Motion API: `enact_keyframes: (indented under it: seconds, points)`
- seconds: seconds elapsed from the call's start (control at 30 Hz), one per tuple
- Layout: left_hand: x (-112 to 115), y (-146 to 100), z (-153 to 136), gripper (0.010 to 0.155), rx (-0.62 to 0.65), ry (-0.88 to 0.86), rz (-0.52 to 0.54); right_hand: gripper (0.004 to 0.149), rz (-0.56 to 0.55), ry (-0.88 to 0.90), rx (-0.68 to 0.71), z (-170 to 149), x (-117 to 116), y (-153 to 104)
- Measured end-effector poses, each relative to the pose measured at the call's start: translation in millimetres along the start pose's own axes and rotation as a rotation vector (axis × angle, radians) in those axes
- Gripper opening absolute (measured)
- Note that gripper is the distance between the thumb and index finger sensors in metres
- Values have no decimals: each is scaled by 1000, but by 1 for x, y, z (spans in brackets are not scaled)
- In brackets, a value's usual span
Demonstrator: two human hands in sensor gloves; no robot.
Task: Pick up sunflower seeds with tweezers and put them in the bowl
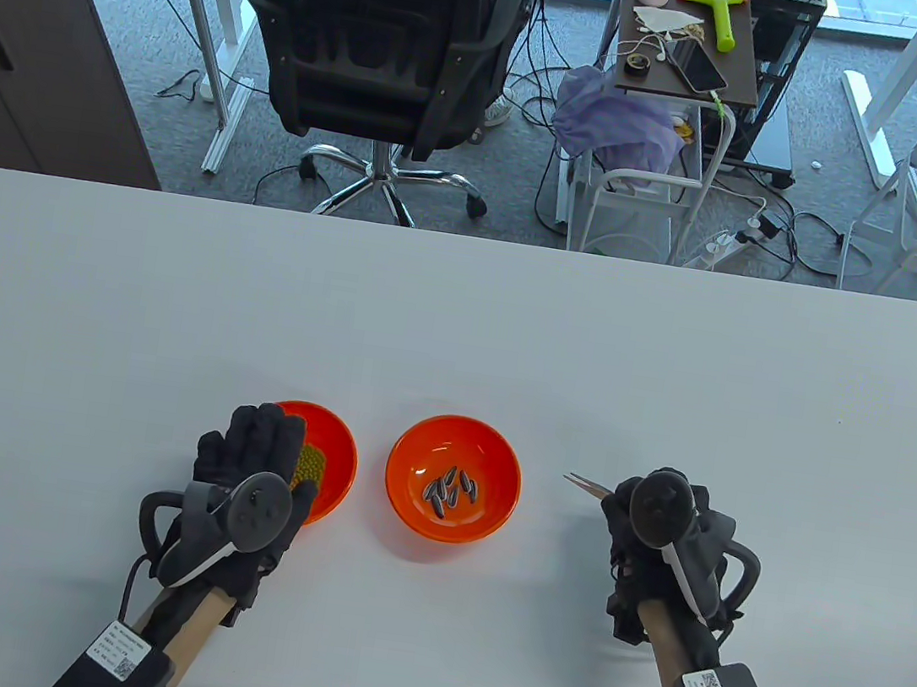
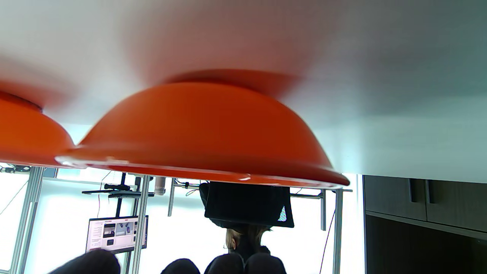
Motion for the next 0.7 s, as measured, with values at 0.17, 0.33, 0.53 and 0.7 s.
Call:
enact_keyframes:
  seconds: [0.17, 0.33, 0.53, 0.7]
  points:
    - [2, 0, -2, 69, -7, -8, -14, 36, 27, -101, 17, 3, -11, 1]
    - [3, 0, -5, 70, -21, 0, -21, 38, 72, -220, 30, 14, -20, 1]
    - [4, 1, -6, 70, -26, 4, -23, 40, 165, -293, 37, 19, -31, 2]
    - [5, 0, -6, 70, -26, -2, -34, 42, 192, -337, 32, 19, -36, 2]
Point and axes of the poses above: the tracker on the back of each hand, its own z axis roughly to the thumb side, its own y axis roughly from the wrist to the fingertips, x = y × z, the point moved 2 cm from there along y, roughly from the wrist to the fingertips, and after that the axes turned 8 degrees about z, right-handed, at the moved point
